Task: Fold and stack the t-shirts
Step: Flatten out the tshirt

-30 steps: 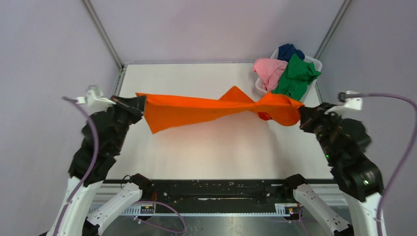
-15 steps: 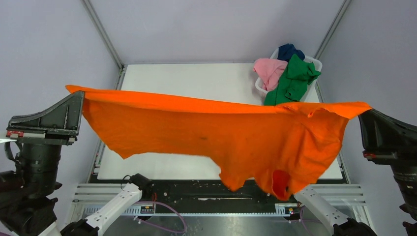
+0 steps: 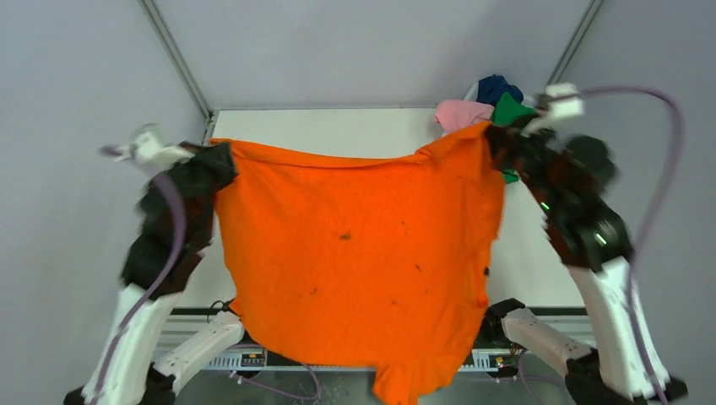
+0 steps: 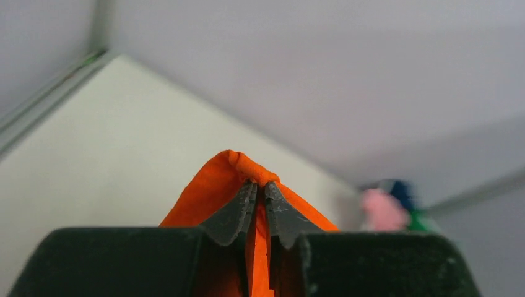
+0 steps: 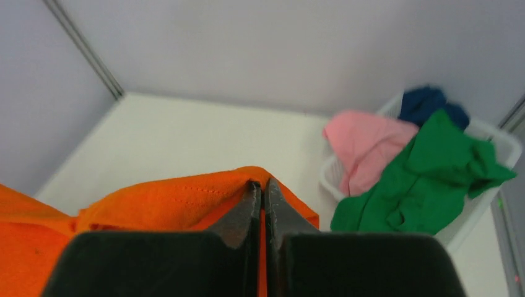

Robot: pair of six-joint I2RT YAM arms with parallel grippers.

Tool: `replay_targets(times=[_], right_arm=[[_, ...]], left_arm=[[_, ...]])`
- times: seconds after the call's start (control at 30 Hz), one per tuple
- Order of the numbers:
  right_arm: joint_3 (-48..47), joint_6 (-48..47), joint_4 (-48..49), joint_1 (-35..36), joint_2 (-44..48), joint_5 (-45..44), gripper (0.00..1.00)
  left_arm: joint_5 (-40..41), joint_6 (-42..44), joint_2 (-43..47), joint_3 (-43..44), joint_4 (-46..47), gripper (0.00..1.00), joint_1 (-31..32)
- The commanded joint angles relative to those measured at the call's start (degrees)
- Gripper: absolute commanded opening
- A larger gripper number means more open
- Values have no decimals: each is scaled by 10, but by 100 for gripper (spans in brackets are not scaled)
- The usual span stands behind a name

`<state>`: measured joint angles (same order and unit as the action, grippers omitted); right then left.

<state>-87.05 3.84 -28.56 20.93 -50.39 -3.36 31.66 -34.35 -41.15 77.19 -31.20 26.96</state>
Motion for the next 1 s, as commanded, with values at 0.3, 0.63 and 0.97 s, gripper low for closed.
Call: replay_targets(times=[0.3, 0.63, 0.97], right_arm=[[-8, 53, 122, -3, -462, 31, 97], [96, 122, 152, 12, -460, 116, 100], [155, 196, 131, 40, -513, 103, 100]], left_arm=[[-148, -41, -487, -18, -33, 99, -245], [-321, -59, -420, -165, 53, 99, -244], [-413, -98, -467, -254, 100, 99, -213]])
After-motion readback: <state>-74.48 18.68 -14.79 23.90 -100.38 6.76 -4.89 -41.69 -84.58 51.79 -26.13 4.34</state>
